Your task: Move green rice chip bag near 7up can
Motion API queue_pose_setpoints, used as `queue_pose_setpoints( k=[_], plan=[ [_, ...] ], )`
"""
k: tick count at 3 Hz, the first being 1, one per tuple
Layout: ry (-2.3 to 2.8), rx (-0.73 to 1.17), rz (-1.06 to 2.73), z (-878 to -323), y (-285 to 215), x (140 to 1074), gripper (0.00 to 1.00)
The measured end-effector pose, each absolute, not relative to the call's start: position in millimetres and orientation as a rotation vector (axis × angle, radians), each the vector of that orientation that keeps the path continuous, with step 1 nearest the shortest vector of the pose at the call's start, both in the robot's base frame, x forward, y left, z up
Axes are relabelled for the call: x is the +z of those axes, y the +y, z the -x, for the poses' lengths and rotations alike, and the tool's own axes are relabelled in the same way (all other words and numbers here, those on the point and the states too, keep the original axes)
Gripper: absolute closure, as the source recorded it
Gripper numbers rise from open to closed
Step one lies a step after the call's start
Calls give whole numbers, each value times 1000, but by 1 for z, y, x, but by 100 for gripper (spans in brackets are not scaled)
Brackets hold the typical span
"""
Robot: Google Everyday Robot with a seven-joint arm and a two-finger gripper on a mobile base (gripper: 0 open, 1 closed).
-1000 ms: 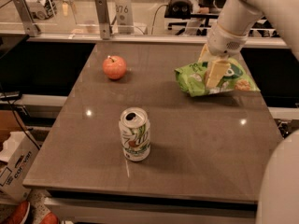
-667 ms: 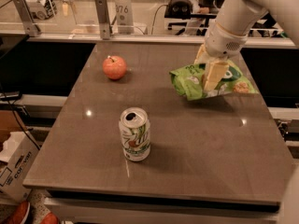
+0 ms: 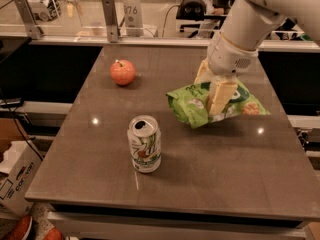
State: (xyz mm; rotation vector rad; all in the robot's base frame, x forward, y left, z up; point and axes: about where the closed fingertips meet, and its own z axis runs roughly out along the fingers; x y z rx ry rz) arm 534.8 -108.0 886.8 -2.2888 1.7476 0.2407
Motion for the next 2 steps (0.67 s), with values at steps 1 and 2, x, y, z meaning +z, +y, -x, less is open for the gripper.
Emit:
queue_pose_setpoints(
  k=[1,2],
  plan=[
    [1702,219,2346,-507,-90,878,100],
    [1681,182,2387,-488,-79,869,84]
  ],
)
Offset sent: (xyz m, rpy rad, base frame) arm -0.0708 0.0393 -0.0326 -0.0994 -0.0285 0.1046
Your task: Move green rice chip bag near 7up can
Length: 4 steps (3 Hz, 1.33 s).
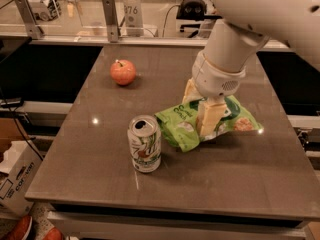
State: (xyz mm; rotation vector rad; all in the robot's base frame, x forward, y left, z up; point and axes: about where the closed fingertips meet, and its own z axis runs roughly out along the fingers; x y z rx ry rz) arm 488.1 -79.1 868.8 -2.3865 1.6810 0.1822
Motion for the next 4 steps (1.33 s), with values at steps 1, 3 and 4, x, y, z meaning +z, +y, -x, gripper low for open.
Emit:
queue_pose_setpoints(
  k=[1,3,4],
  plan=[
    [1679,165,2404,-479,-76,862,62],
    [1678,151,2409,-473,-74,858,13],
    [1676,147,2408,-473,-73,859,0]
  ],
)
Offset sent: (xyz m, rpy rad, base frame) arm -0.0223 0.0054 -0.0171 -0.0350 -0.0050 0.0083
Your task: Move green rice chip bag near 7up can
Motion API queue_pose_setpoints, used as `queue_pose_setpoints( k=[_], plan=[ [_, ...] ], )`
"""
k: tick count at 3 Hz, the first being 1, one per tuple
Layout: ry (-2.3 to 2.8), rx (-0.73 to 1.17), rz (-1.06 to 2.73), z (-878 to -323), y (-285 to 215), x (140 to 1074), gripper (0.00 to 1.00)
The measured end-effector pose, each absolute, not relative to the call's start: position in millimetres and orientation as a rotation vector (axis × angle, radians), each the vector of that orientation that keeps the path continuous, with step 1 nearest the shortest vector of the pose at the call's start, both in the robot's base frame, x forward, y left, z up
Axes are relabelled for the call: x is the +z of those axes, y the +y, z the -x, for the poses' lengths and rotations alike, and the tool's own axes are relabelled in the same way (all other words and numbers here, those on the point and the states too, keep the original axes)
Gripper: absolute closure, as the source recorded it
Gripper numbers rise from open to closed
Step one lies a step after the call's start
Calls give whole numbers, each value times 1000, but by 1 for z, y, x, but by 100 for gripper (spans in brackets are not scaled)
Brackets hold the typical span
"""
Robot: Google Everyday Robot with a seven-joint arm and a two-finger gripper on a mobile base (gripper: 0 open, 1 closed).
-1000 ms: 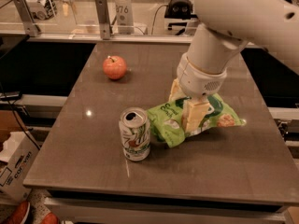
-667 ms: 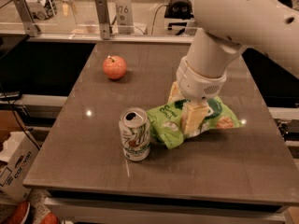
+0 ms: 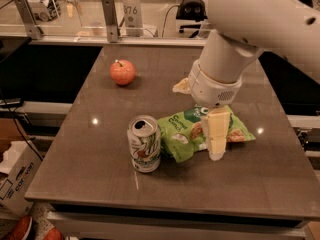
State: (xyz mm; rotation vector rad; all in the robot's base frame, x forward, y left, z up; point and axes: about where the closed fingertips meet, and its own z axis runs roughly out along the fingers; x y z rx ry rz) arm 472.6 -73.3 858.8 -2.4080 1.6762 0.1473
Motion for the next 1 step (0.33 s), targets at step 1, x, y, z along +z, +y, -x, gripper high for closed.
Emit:
queue_pose_setpoints(
  k=[1],
  plan=[
    [1676,147,2408,-473,-73,859,0]
  ],
)
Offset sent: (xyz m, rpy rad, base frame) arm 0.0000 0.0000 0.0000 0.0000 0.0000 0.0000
